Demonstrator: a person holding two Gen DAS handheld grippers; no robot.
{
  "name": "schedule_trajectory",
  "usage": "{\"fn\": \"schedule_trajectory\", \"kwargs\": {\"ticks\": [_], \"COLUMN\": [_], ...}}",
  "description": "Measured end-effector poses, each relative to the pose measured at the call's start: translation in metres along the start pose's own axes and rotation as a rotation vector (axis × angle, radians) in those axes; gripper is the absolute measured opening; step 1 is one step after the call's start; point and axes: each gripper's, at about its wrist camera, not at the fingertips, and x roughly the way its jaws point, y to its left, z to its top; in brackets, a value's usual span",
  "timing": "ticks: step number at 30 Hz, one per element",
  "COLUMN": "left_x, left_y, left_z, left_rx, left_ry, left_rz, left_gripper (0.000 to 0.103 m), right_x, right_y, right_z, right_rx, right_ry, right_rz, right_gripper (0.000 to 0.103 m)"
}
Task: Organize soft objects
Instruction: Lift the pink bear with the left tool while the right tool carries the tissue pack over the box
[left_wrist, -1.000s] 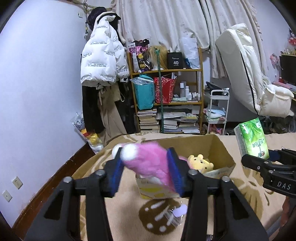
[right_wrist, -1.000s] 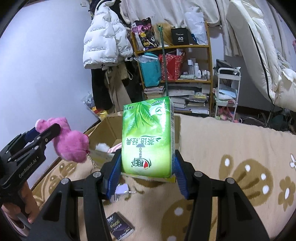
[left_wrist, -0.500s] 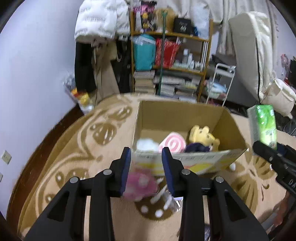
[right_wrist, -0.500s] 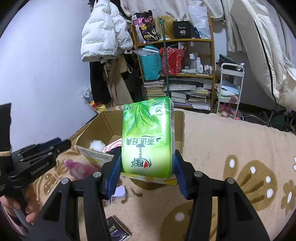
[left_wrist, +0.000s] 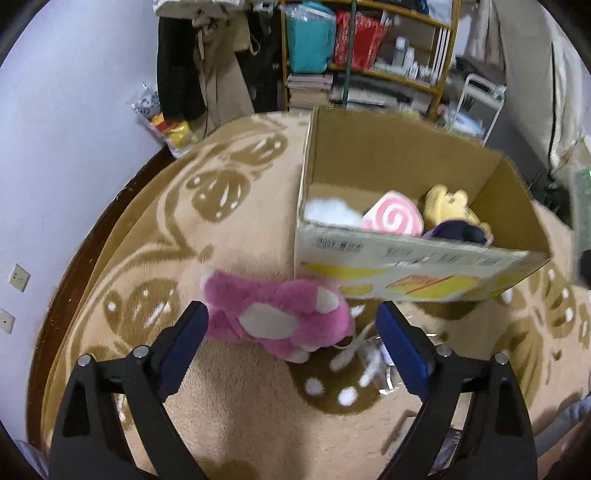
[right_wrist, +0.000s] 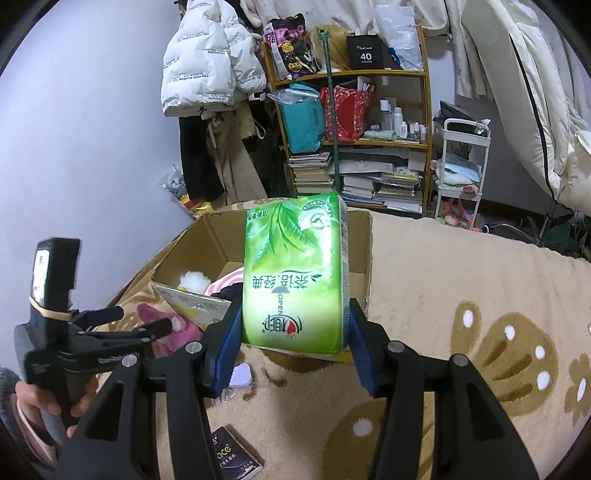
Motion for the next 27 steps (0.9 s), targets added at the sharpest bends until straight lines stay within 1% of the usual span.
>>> {"fn": "schedule_trajectory", "kwargs": {"ticks": [2,4,6,8,11,14,15,16,26,27], "left_x": [0.011,0.019,0.026,0.032,0.041,0.050,0.051,0.052,0.047,0.046], "left_y": [-0.003,-0.005,-0.009,-0.016,-0.028,-0.039,-0.041,-0.042,-0.032,-0.028], "left_z": [0.000,0.002,0.003,0.002,-0.002,-0.007,-0.008,-0.008,-0.008,-0.008], "left_rx": [0.005,-0.002,0.005,0.034,0.094,0.153,0.162,0.165,0.118,0.110], "left_ry": [0.028,0.033,0.029,0.018,0.030,0.026,0.022,0.019,0.024,0.021], "left_rz": [0.017,0.035,0.076,0.122,0.164,0.227,0.237,0.249,0.174,0.163], "left_gripper": [0.091,0.091,0.091,0.091,0.091,0.091,0.089,0.084,0.071,0.067], "right_x": [0.002,0.003,0.005,0.006,0.009,0.013,0.015,0.017,0.044,0.047], "right_y": [-0.002,-0.003,-0.004,-0.004,-0.005,-0.005,-0.006,-0.005,-0.008,-0.008], "right_z": [0.000,-0.001,-0.001,-0.001,-0.002,-0.001,0.000,0.002,0.016,0.018], "right_rx": [0.008,0.013,0.019,0.025,0.031,0.037,0.036,0.033,0.050,0.046], "right_ry": [0.005,0.009,0.007,0.009,0.015,0.017,0.017,0.018,0.034,0.034], "right_rz": [0.000,-0.004,-0.010,-0.009,-0.007,-0.007,-0.007,-0.009,0.007,0.007], "right_gripper": [0.056,0.056,0.056,0.056,0.056,0.056,0.056,0.056,0.057,0.057]}}
